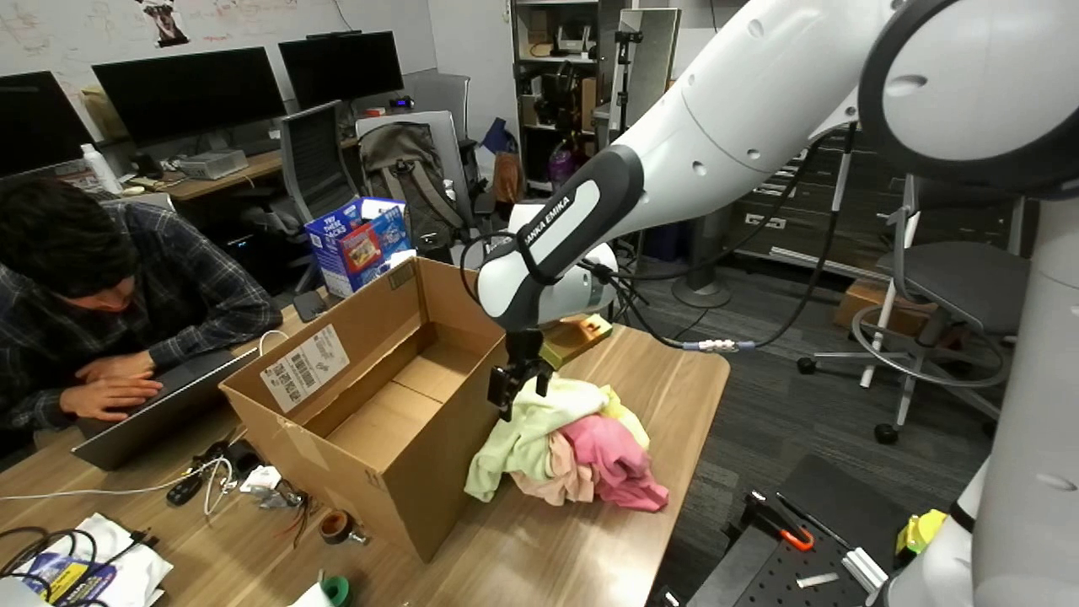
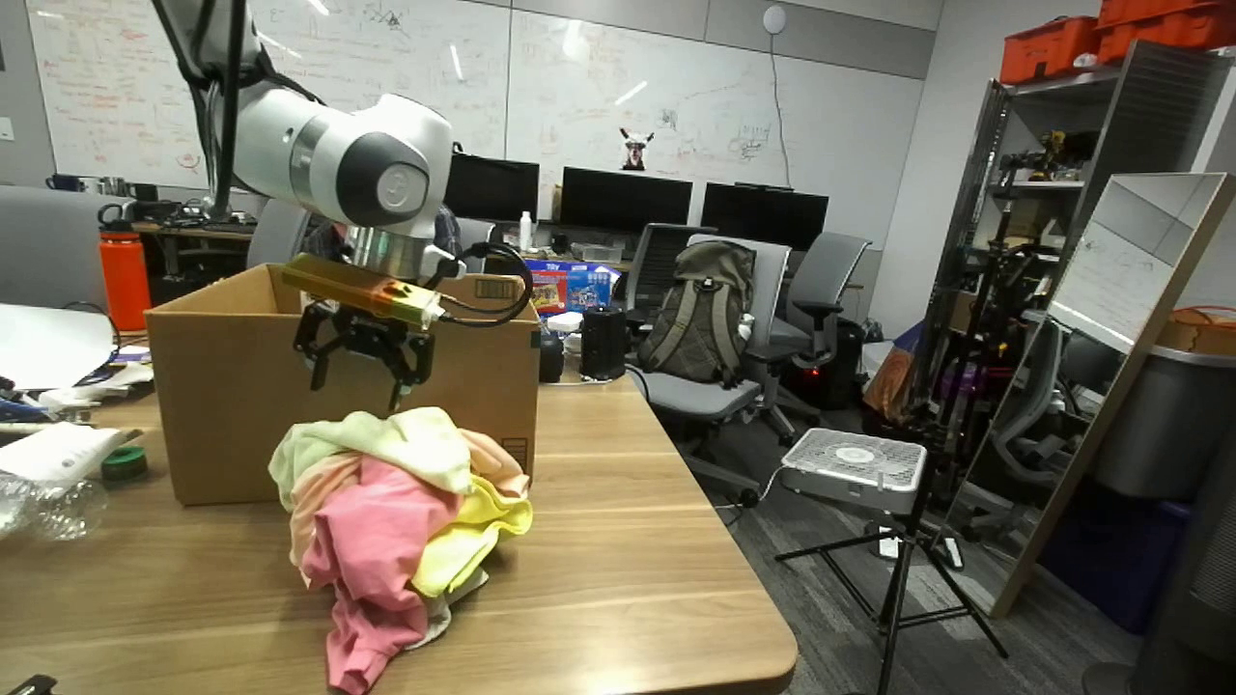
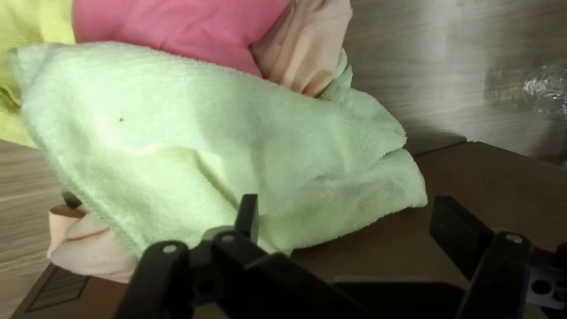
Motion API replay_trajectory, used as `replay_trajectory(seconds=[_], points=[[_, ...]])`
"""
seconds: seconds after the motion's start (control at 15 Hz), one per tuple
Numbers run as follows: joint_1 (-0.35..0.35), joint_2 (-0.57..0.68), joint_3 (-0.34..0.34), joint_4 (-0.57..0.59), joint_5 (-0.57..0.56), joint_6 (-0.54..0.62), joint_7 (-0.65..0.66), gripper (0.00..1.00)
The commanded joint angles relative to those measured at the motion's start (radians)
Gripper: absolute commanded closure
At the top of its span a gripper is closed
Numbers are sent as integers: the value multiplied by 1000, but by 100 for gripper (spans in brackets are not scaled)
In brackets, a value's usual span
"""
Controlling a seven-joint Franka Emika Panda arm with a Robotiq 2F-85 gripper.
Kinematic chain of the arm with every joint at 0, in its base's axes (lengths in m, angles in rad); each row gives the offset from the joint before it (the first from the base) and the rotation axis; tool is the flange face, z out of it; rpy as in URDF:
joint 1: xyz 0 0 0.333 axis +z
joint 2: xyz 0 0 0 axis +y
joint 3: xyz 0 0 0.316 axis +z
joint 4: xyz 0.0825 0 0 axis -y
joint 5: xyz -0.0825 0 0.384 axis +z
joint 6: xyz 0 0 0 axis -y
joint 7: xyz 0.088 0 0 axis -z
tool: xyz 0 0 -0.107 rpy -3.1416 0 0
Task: Put the shirts and towels in the box
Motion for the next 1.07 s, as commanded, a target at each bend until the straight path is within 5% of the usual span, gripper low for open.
replay_trajectory(seconds=[0.0, 0.53, 1.0], points=[[-19, 1, 4, 16, -68, 16, 10, 0], [-11, 7, -41, 17, -275, -65, 123, 0], [-14, 49, -5, 14, -253, -103, 106, 0]])
